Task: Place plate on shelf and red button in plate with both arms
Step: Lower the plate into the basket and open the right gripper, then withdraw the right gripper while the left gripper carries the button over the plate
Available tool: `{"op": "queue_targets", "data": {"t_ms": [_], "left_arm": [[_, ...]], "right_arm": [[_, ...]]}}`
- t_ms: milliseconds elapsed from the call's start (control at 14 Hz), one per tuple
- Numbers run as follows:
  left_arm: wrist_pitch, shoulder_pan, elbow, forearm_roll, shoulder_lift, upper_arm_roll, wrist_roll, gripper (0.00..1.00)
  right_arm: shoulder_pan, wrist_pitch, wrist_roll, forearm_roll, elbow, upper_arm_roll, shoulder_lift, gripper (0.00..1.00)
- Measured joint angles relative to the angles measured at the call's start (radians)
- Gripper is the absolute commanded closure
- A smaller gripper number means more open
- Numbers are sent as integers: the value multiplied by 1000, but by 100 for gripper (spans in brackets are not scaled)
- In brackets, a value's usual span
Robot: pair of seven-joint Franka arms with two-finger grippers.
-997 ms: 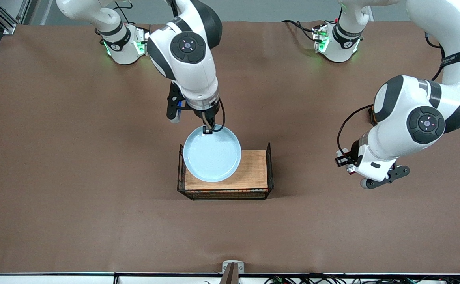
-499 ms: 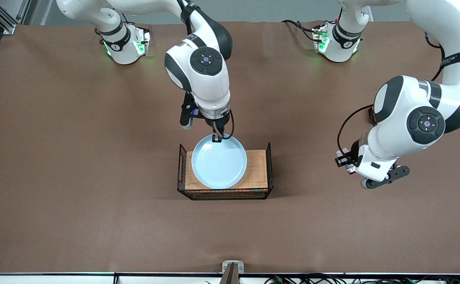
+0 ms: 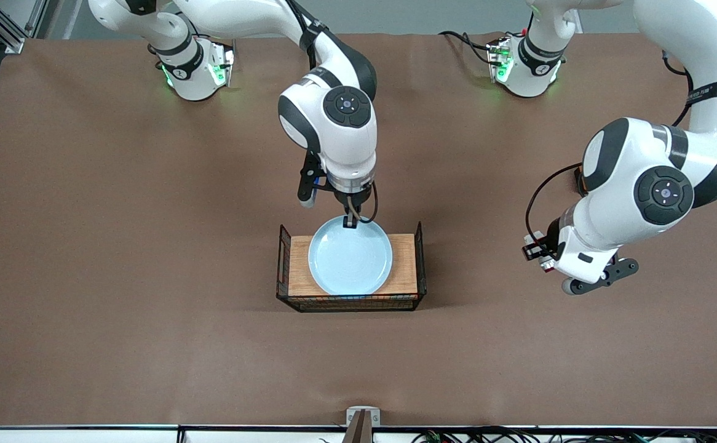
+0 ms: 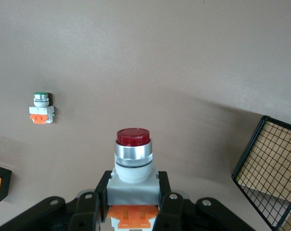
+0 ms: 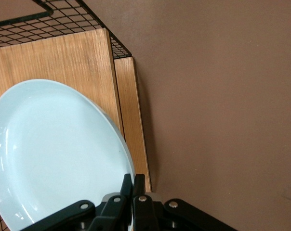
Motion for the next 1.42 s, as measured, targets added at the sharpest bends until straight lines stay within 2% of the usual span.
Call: {"op": "queue_targets", "data": {"t_ms": [142, 214, 285, 356, 1068, 1211, 1424], "left_arm": [[0, 0, 0, 0, 0, 0, 0, 68], [0, 0, 0, 0, 0, 0, 0, 68], [0, 0, 0, 0, 0, 0, 0, 68], [0, 0, 0, 0, 0, 0, 0, 68], [1, -4, 12, -25, -1, -4, -32, 68], [2, -5, 27, -32, -3, -30, -87, 68], [2, -13, 62, -32, -11, -94, -207, 68]], "right_arm": [[0, 0, 0, -3, 0, 0, 4, 96], [0, 0, 0, -6, 0, 0, 7, 79], [1, 0, 0, -8, 0, 0, 11, 32], [1, 0, 1, -9, 1, 0, 14, 0], [0, 4, 5, -14, 26, -16, 22, 0], [-2, -20, -22, -14, 39, -18, 22, 0], [-31, -132, -169, -2, 93, -18, 20, 0]]}}
